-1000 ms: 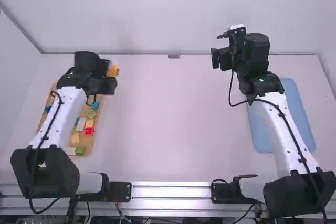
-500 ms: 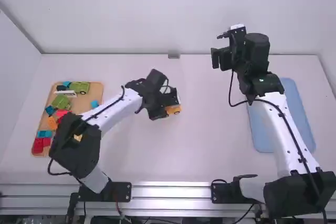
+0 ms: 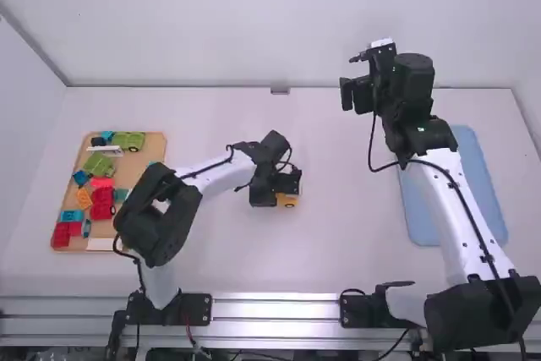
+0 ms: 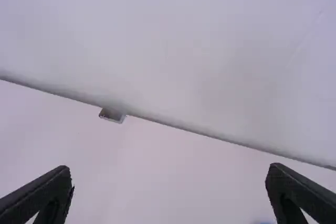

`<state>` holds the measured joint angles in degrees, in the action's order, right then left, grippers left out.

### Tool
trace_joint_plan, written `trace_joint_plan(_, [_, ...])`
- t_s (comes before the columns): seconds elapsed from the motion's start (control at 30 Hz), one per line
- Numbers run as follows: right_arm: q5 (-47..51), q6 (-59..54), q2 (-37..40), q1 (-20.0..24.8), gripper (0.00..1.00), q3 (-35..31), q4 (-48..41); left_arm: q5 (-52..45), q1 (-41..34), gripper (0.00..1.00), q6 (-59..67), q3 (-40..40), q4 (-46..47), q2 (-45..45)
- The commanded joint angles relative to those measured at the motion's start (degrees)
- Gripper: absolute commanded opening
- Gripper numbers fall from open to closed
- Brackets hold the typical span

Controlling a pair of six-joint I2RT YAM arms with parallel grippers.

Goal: Assemble lego blocks to make yellow taxi

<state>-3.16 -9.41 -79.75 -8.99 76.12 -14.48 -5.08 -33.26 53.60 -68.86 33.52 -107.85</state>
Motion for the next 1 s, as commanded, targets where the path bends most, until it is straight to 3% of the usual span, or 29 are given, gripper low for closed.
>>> trace_joint_plan(0.0, [0.0,0.1,-0.4,0.0,0.98,2.2,0.0,-2.4,0.2,0.23,0.9,1.5,0.2,0.0])
trace_joint_plan(0.1, [0.0,0.2,-0.4,0.0,0.98,2.2,0.1,-0.6,0.0,0.27,0.3,2.4,-1.8,0.0])
trace_joint_plan(0.17, [0.0,0.2,-0.4,0.0,0.98,2.2,0.0,0.2,0.0,0.38,-0.1,3.1,-3.3,0.0])
trace_joint_plan(0.43, [0.0,0.1,-0.4,0.0,0.98,2.2,-0.6,0.2,0.0,0.63,-0.2,4.4,-5.3,0.0])
trace_joint_plan(0.5, [0.0,0.2,-0.4,0.0,0.98,2.2,-0.6,0.2,0.0,0.97,-0.2,4.4,-5.5,0.0])
trace_joint_plan(0.7, [0.0,0.2,-0.4,-0.1,0.98,2.2,-0.8,3.1,0.2,0.99,-0.2,2.7,-5.1,0.0])
trace_joint_plan(0.97, [0.0,0.2,-0.4,0.0,0.98,2.2,-0.7,1.5,3.4,0.99,-6.5,-4.9,4.2,4.1])
